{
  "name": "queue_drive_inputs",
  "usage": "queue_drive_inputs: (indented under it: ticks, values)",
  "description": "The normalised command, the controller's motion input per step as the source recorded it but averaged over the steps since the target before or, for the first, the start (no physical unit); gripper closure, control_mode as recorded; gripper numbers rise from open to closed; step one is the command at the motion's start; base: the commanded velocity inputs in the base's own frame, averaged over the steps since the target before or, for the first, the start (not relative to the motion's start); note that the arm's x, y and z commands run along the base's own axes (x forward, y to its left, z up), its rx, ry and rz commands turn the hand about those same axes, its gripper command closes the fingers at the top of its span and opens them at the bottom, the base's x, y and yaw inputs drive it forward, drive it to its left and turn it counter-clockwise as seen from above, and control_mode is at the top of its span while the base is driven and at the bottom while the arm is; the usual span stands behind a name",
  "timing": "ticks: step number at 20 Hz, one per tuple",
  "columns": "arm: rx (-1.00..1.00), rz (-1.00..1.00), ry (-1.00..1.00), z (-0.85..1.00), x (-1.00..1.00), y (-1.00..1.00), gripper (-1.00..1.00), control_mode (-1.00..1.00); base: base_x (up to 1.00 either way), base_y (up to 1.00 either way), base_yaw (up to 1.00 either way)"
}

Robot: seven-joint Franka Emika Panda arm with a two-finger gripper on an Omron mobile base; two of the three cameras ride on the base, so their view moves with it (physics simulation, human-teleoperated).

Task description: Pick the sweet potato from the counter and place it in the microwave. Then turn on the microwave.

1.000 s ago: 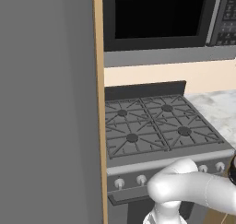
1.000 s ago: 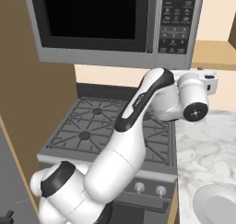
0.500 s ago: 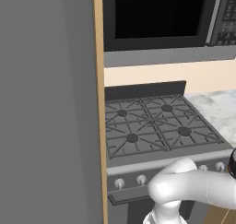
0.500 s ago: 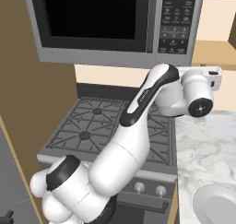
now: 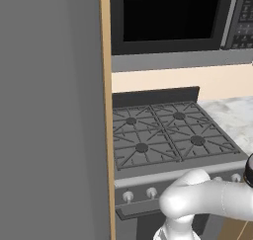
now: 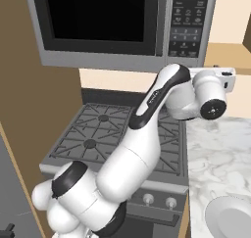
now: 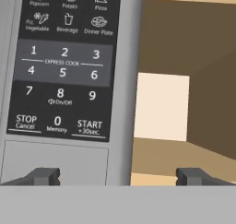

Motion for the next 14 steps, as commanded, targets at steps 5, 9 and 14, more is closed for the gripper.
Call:
queue_drive_inputs:
  ticks: [5,9,14]
  values:
    - [0.0,0.0,0.0,0.14,0.09,0.0,-1.0,-1.0,0.0,0.0,0.0]
    - [0.0,0.0,0.0,0.08,0.04,0.0,-1.0,-1.0,0.0,0.0,0.0]
    - [0.0,0.0,0.0,0.1,0.1,-0.04,-1.0,-1.0,0.0,0.0,0.0]
